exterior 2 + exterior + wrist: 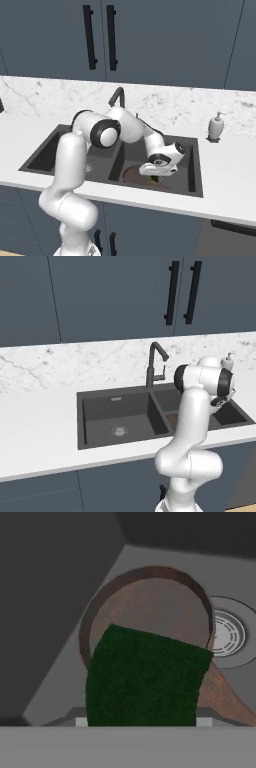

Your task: Pick the pan and sponge and place them into the sink. Then turn on the water.

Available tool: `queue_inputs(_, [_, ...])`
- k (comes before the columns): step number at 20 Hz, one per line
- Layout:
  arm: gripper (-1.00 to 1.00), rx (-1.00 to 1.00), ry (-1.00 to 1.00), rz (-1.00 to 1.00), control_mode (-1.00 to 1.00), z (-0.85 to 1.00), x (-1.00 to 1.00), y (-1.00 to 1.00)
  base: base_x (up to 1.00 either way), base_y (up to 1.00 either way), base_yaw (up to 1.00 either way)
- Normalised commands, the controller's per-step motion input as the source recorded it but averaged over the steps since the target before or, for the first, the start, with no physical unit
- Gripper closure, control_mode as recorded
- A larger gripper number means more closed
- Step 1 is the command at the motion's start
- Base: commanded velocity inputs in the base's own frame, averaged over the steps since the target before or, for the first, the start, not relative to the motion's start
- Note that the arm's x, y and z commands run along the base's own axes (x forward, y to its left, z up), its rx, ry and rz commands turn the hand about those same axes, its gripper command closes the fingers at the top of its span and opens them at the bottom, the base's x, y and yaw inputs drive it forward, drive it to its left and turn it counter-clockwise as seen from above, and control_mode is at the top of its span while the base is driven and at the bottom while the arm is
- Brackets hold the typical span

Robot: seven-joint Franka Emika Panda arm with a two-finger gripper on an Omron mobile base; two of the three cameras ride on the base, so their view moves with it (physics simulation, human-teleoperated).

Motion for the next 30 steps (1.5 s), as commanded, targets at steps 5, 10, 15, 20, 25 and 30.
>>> queue_inputs(5, [-1.00, -0.01, 0.00, 0.00, -1.00, -0.33, 0.06, 0.00, 0.00, 0.00, 0.00])
queue_inputs(10, [-1.00, 0.00, 0.00, 0.00, -1.00, -0.37, 0.13, 0.00, 0.00, 0.00, 0.00])
queue_inputs(15, [-1.00, 0.00, 0.00, 0.00, -1.00, -0.05, 0.25, 0.00, 0.00, 0.00, 0.00])
queue_inputs(20, [-1.00, 0.00, -0.01, 0.00, -1.00, 0.10, 0.22, 0.00, 0.00, 0.00, 0.00])
queue_inputs(25, [-1.00, 0.11, -0.05, 0.00, -1.00, 0.65, -0.13, -0.06, 0.00, 0.00, 0.00])
queue_inputs(30, [-1.00, 0.14, -0.20, 0.00, -1.00, 0.77, -0.37, 0.00, 0.00, 0.00, 0.00])
